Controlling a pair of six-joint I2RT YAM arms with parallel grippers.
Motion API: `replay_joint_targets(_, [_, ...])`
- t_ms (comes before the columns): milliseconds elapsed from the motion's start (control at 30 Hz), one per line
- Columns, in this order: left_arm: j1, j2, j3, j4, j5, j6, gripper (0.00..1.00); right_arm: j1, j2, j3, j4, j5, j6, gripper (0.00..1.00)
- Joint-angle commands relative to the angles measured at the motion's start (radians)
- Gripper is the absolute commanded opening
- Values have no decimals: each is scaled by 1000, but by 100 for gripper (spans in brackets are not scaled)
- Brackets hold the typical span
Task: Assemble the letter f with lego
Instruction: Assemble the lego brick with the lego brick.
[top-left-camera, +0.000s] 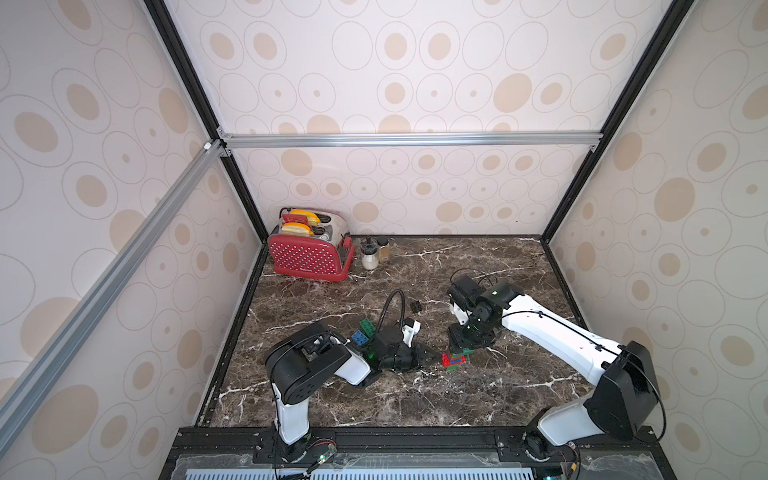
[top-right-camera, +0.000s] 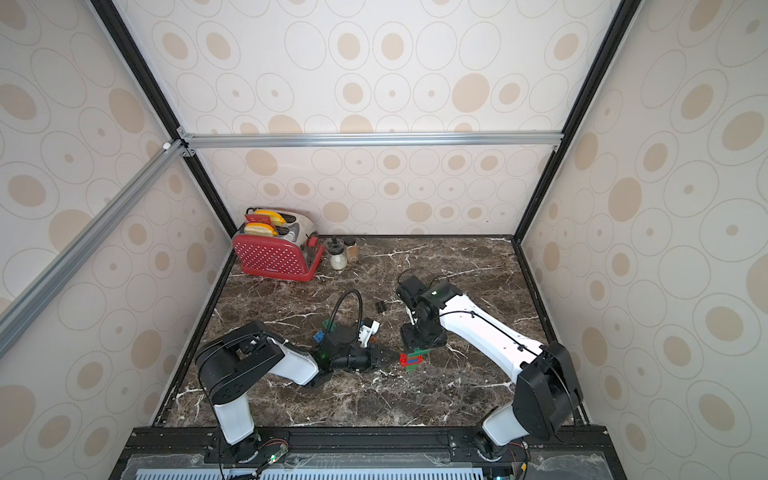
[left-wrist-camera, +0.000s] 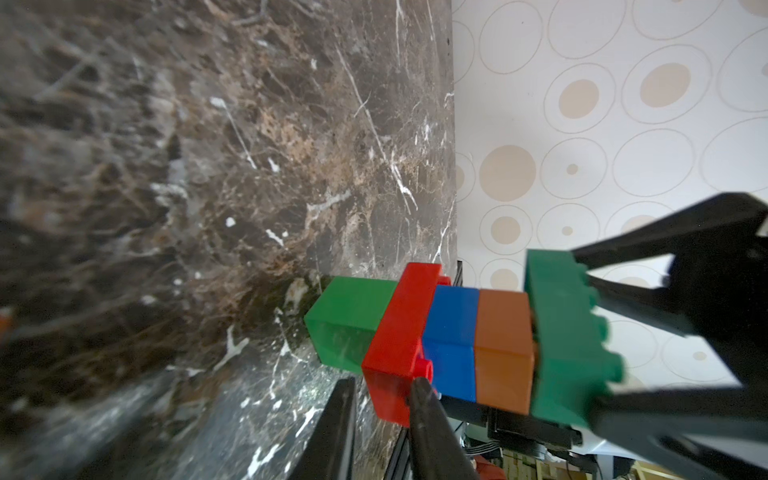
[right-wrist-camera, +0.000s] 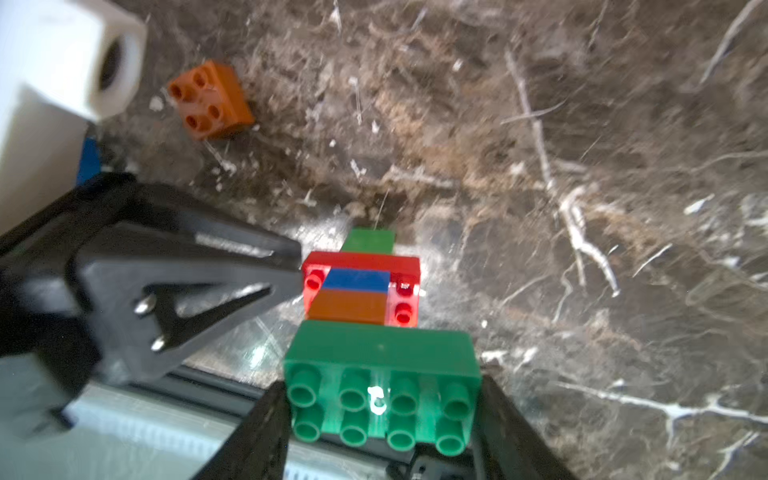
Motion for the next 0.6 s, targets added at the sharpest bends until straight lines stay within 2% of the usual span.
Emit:
replay_joint_targets(0, [-9,15,-4,-32,-16,4,25,-28,122,-126,-67,174,-6,61])
replay_joint_targets(400, [-10,9,-5,-38,-16,5,25,-35,143,-140,-34,127,-8,61])
replay_joint_targets(567, [-9,-20,4,-82,-17,31,29,-29,150,-140,-20,115,-5,61])
